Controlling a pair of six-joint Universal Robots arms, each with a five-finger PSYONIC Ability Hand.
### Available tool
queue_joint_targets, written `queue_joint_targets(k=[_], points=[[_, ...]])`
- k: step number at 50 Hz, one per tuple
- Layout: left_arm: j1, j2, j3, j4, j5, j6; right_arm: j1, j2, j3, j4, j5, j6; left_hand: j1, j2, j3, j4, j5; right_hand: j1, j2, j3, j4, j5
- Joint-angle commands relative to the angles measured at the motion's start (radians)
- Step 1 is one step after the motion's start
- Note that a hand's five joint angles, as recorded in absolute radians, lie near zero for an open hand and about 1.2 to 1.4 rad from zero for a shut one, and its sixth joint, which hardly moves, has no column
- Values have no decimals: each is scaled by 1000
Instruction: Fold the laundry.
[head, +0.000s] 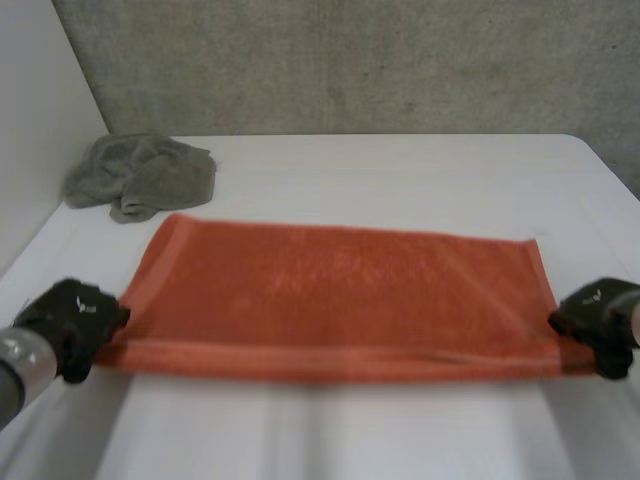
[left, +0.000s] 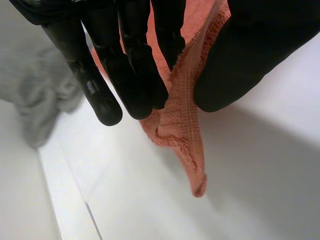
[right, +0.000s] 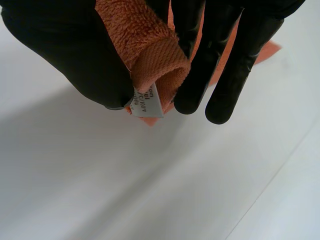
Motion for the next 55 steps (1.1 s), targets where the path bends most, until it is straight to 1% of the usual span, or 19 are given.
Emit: queue_joint_targets(k=[1,3,7,9,12,19,27,35,36,37,38,39,40,41,42,43,47,53,55], points=[[18,56,-28,-81,5,106,-53,-54,35,63,-10,-63,260,205,209,198,243,409,228,212,208,230],[14,49,-18,-63,4,104,-51,-54,35,29,-10,-62,260,205,209,198,243,409,228,212,208,230],[-11,-51,37,17,4,101,-42,-43,23,-67,-8,-42,260,205,209,198,243,409,228,212,208,230],[-81,-128,111,86,1,83,-37,-12,-2,-139,-1,12,260,205,209,198,243,409,228,212,208,230],[-150,-235,212,210,-12,32,-19,73,-62,-236,11,95,260,205,209,198,243,409,228,212,208,230],[-173,-482,411,411,-39,11,76,254,-224,-330,93,147,260,205,209,198,243,409,228,212,208,230],[-212,-735,675,447,-116,12,124,432,-419,-380,198,153,260,205,209,198,243,409,228,212,208,230],[-227,-840,772,503,-121,12,155,509,-530,-465,246,147,260,205,209,198,243,409,228,212,208,230],[-233,-841,772,516,-119,12,156,515,-539,-465,252,146,260,205,209,198,243,332,150,135,131,152],[-239,-841,769,526,-118,12,156,523,-548,-462,260,146,98,43,46,36,81,-47,-228,-244,-248,-226],[-247,-841,766,537,-119,14,158,528,-556,-459,271,149,-183,-238,-234,-245,-200,-461,-642,-657,-662,-640],[-262,-840,756,560,-119,12,162,531,-565,-457,294,152,-642,-697,-693,-704,-659,-813,-994,-1009,-1014,-992],[-267,-837,746,571,-118,12,165,529,-571,-457,307,152,-911,-966,-962,-973,-928,-813,-994,-1009,-1014,-992],[-270,-832,739,585,-115,14,167,526,-573,-457,317,153,-962,-1017,-1013,-1024,-978,-813,-994,-1009,-1014,-992],[-276,-829,729,599,-116,15,168,522,-576,-456,324,153,-909,-964,-960,-971,-926,-813,-994,-1009,-1014,-992],[-284,-820,717,625,-116,17,168,502,-579,-456,337,155,-962,-1017,-1013,-1024,-978,-813,-994,-1009,-1014,-992],[-293,-772,691,657,-122,11,162,389,-568,-457,350,165,-962,-1017,-1013,-1024,-978,-813,-994,-1009,-1014,-992],[-287,-660,619,655,-127,-2,162,201,-522,-456,332,231,-962,-1017,-1013,-1024,-978,-813,-994,-1009,-1014,-992],[-287,-605,569,652,-125,-5,161,148,-484,-430,296,244,-962,-1017,-1013,-1024,-978,-813,-994,-1009,-1014,-992]])
